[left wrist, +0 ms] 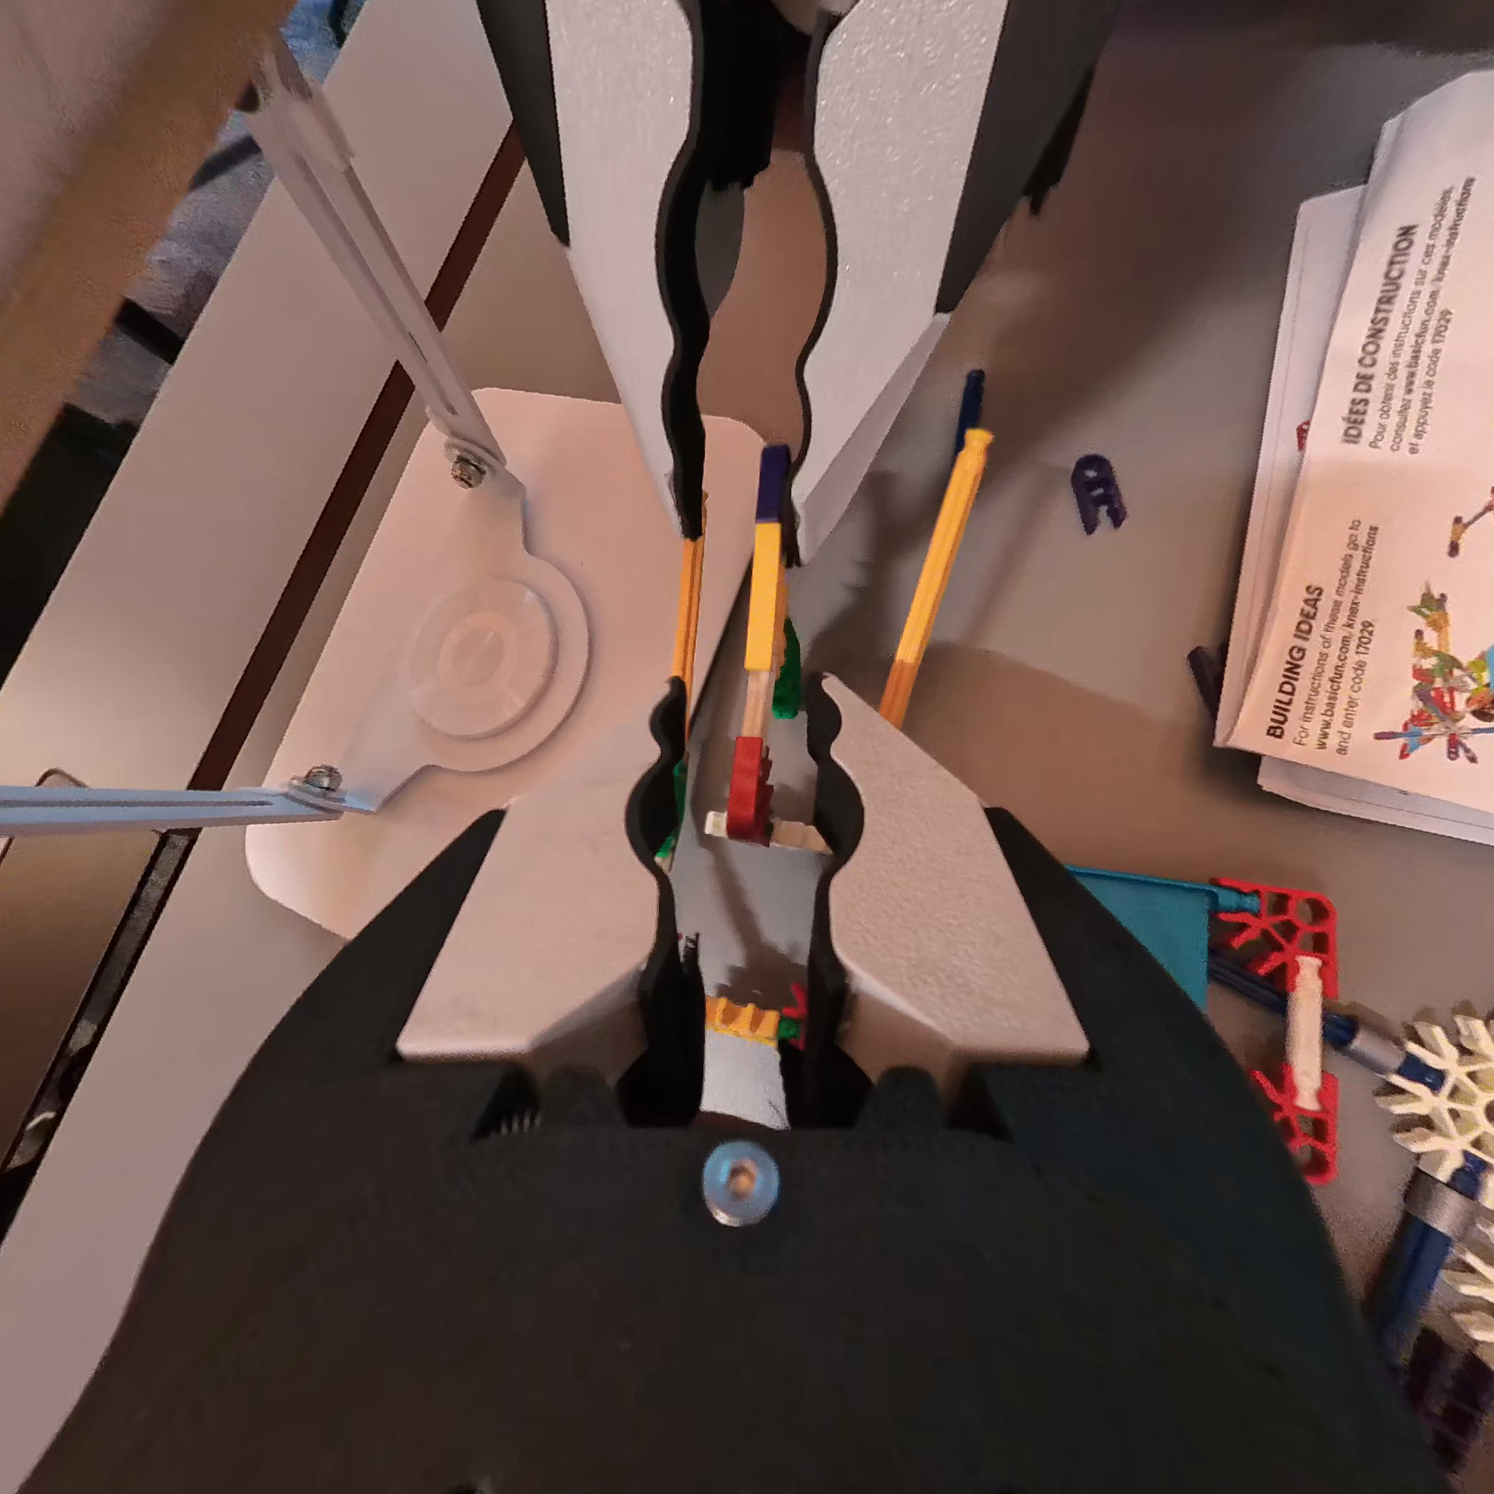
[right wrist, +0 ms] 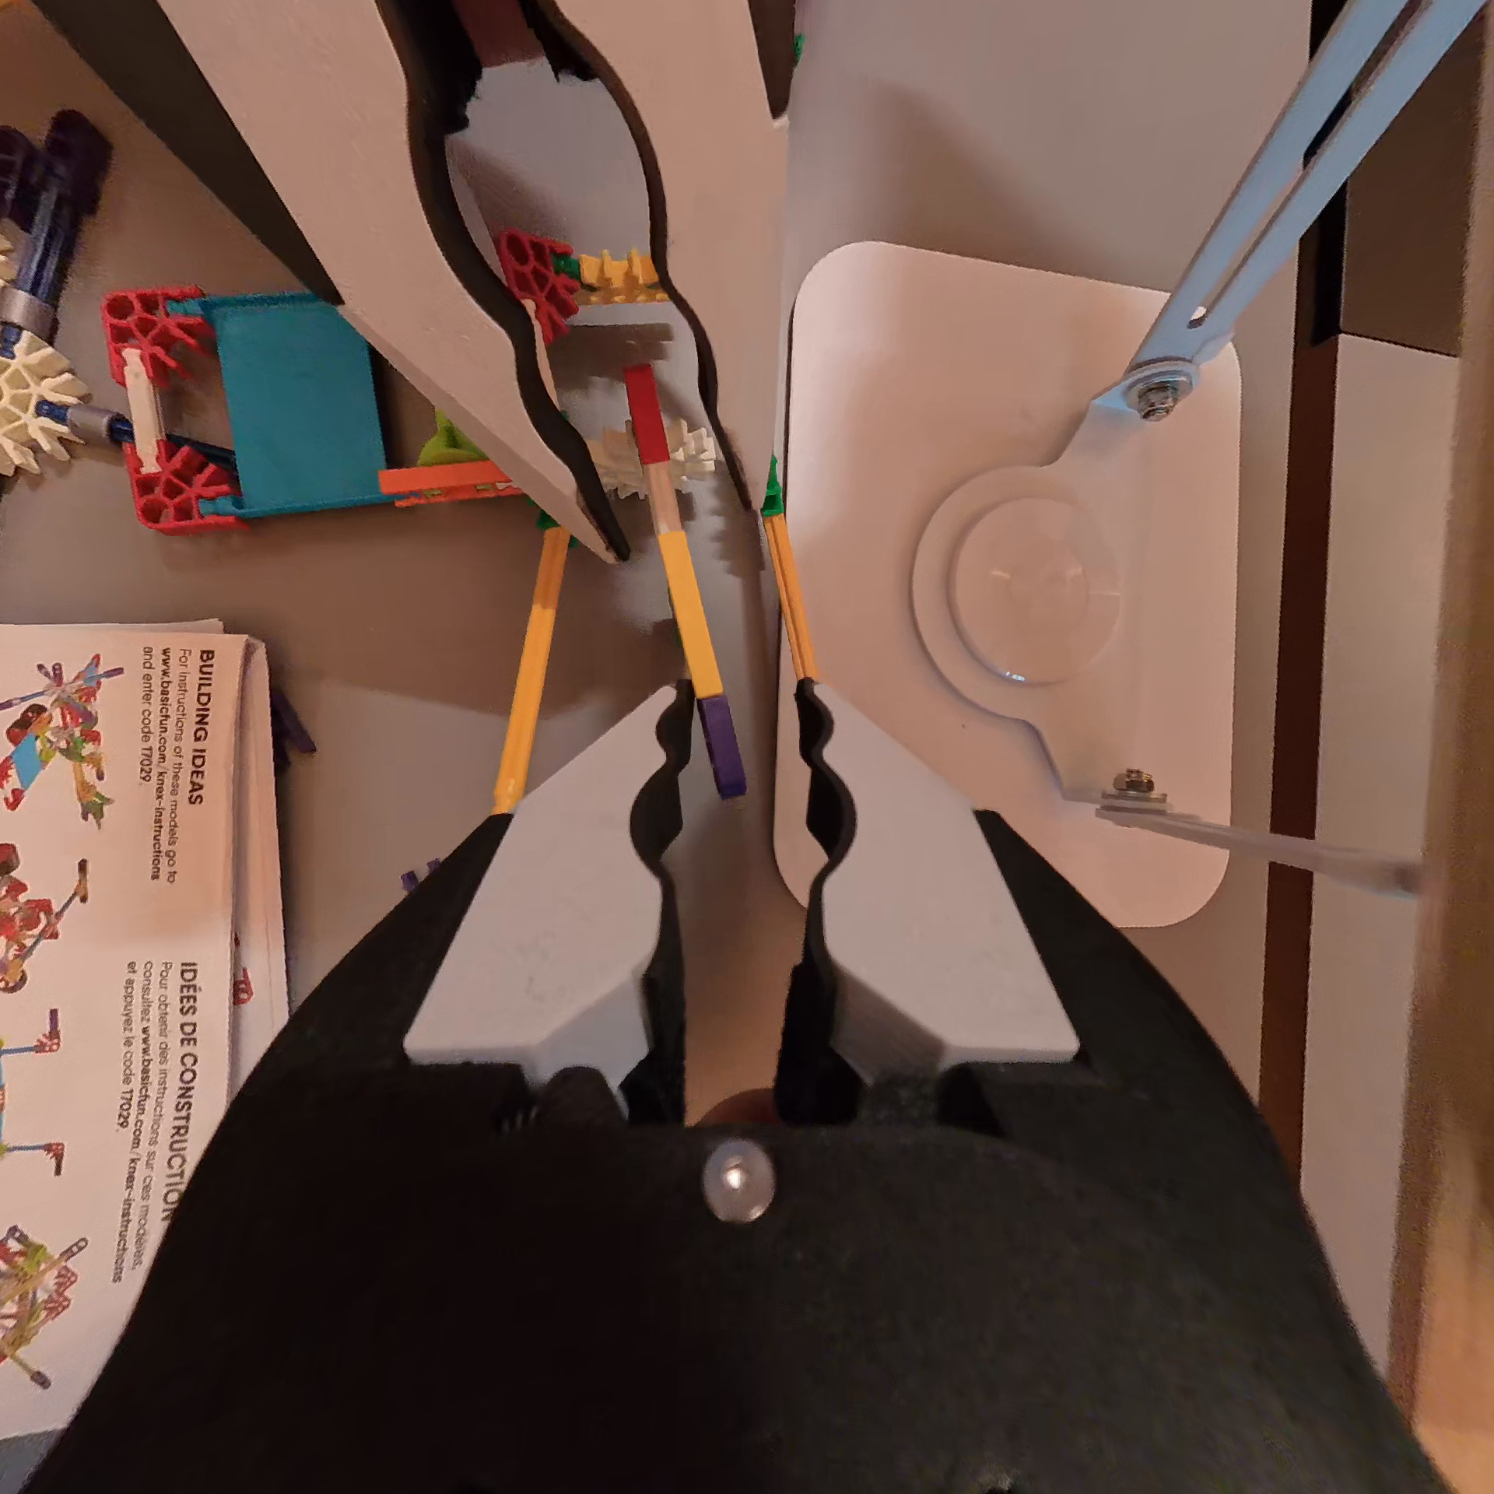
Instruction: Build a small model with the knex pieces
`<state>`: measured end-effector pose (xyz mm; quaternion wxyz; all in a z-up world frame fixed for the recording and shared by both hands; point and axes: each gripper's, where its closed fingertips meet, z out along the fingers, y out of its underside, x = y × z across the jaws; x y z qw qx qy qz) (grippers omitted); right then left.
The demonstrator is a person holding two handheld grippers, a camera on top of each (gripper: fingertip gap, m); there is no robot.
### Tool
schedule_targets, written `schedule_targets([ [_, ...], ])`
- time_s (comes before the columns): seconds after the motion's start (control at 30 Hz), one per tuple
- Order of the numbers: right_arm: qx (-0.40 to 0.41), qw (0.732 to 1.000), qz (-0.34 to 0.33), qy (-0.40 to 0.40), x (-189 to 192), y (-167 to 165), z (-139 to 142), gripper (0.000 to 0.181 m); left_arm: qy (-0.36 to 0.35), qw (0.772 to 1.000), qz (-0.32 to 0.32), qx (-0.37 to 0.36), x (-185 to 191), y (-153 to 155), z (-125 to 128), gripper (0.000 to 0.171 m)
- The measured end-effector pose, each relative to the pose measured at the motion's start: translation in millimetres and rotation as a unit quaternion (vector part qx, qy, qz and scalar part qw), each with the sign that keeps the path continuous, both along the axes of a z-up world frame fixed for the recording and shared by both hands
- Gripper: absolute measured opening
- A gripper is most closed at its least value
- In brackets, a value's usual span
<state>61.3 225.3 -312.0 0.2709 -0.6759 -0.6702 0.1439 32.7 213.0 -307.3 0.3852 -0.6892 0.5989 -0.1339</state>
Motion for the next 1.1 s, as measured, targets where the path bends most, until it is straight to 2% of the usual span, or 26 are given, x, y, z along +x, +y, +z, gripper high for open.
schedule_targets([
  [0.3, 0.037, 0.999, -0.01, -0.017, 10, -1, 20, 0.025, 0.073, 0.993, 0.034, 0.085, -19, -6, 34, 0.028],
  [0.4, 0.06, 0.998, -0.015, -0.03, 14, -2, 31, 0.023, 0.065, 0.994, 0.039, 0.082, -25, -10, 43, 0.028],
  [0.67, 0.121, 0.988, -0.044, -0.08, 32, -23, 63, 0.017, 0.059, 0.997, 0.036, 0.046, -13, 1, 16, 0.027],
  [0.73, 0.1, 0.99, -0.045, -0.09, 39, -35, 55, 0.016, 0.056, 0.997, 0.031, 0.036, -7, 1, 10, 0.026],
  [0.83, 0.06, 0.99, -0.065, -0.106, 50, -43, 29, 0.016, 0.055, 0.998, 0.021, 0.034, 2, 0, 8, 0.026],
  [1.0, 0.019, 0.987, -0.094, -0.131, 55, -45, -22, 0.02, 0.045, 0.998, 0.014, 0.04, 17, 1, 7, 0.026],
  [1.1, 0.023, 0.985, -0.1, -0.14, 60, -40, -42, 0.016, 0.04, 0.998, 0.013, 0.041, 22, 1, 2, 0.029],
])
